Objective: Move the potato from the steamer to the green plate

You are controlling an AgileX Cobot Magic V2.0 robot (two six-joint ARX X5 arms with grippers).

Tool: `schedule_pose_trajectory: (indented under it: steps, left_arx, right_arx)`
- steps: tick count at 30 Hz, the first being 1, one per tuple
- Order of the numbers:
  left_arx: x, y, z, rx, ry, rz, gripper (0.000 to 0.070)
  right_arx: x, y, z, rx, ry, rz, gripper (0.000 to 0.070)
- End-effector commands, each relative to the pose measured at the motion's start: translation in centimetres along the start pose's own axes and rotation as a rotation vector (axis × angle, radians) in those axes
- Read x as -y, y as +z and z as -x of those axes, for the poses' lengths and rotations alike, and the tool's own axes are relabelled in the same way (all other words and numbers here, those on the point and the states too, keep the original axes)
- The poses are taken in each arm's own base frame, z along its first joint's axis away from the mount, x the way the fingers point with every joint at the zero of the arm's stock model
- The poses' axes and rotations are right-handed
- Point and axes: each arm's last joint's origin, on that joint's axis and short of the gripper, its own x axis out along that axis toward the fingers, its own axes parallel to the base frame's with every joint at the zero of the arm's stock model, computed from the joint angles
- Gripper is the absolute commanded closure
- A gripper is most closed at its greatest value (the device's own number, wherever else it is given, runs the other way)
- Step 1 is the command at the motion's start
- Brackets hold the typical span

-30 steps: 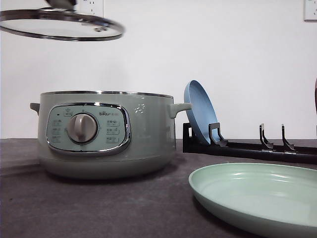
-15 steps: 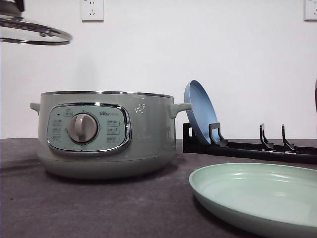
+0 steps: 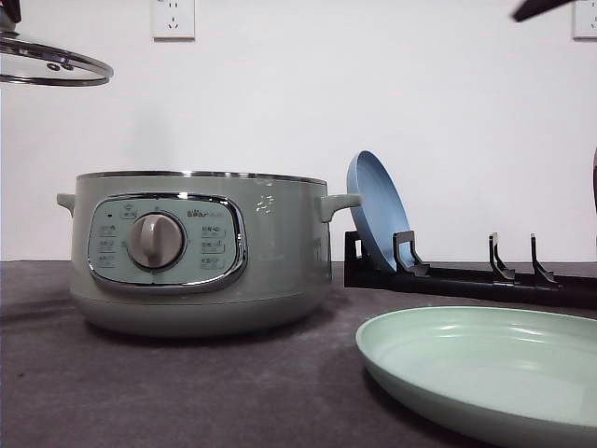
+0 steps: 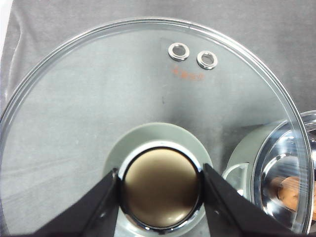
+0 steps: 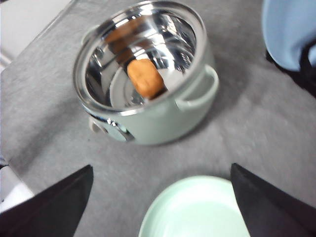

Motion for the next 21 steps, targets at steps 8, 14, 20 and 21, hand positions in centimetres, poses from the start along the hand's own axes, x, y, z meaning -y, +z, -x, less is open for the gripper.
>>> schedule_pose_trajectory:
  steps: [8, 14, 20, 21]
  left_arx:
    - [0.0, 0.6, 1.6, 0.092, 0.007, -0.001, 0.07]
    - [0.0, 0.6, 1.6, 0.092, 0.007, -0.001, 0.07]
    - [0.0, 0.6, 1.6, 0.092, 0.007, -0.001, 0.07]
    - [0.0, 0.6, 1.6, 0.092, 0.007, -0.001, 0.07]
  right_arx:
    - [-1.0, 6.2, -6.6, -0.078, 0.094, 0.124, 0.014]
    - [-2.5, 8.9, -12.1, -0.159, 0.155, 0.199, 0.014]
    - [-3.9, 10.4, -17.8, -0.262, 0.172, 0.263, 0.0139]
    - [-4.1, 10.5, -18.6, -0.28, 0.169, 0.271, 0.0139]
